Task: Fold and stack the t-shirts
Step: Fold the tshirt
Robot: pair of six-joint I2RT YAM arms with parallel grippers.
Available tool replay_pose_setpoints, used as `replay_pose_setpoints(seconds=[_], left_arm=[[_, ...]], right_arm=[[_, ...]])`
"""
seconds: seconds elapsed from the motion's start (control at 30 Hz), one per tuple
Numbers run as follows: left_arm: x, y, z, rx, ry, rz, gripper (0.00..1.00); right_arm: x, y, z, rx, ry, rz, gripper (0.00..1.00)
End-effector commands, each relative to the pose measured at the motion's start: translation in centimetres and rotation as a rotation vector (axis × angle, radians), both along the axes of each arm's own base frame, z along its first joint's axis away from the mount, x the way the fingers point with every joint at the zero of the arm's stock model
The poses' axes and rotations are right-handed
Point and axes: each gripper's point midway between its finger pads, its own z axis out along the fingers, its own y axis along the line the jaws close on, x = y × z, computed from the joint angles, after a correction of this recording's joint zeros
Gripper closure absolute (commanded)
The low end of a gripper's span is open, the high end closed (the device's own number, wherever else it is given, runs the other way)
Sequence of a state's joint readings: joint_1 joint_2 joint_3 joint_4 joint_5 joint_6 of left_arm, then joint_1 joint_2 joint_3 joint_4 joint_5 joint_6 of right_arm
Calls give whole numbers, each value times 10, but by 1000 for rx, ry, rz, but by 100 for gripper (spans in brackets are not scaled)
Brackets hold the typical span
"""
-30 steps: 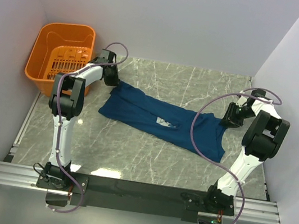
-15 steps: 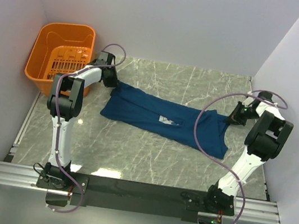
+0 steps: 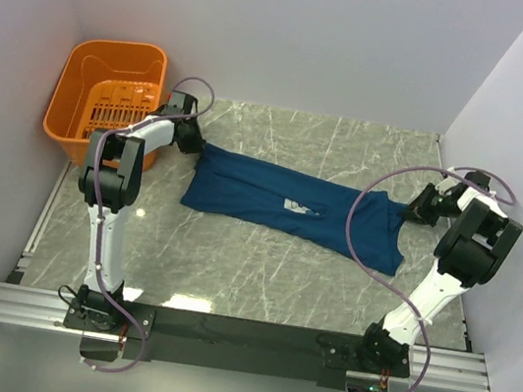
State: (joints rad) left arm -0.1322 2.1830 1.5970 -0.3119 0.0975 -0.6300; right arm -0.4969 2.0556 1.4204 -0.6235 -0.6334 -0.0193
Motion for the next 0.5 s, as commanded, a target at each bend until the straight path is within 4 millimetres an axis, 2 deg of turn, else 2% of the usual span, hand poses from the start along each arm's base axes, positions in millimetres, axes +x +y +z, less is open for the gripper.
replay_pose_setpoints(seconds=[0.0, 0.03, 0.07, 0.13, 0.3, 0.4, 0.47], left_arm=[[18, -6, 44, -53, -116, -30, 88], [20, -9, 52, -63, -135, -40, 75], [21, -11, 57, -70, -149, -51, 70], [24, -17, 75, -90, -195, -81, 59], [23, -25, 111, -110, -276, -138, 46], [18, -27, 132, -107, -326, -168, 42], [12, -29, 145, -106, -357, -198, 39]], right_arm=[[8, -1, 31, -40, -94, 51, 78], [10, -1, 35, -63, -111, 80, 73], [8, 0, 37, -74, -103, 92, 67], [9, 3, 47, -107, -120, 133, 63], [10, 1, 65, -209, -134, 197, 57], [9, 2, 77, -280, -149, 255, 55], [6, 9, 84, -316, -162, 317, 53]])
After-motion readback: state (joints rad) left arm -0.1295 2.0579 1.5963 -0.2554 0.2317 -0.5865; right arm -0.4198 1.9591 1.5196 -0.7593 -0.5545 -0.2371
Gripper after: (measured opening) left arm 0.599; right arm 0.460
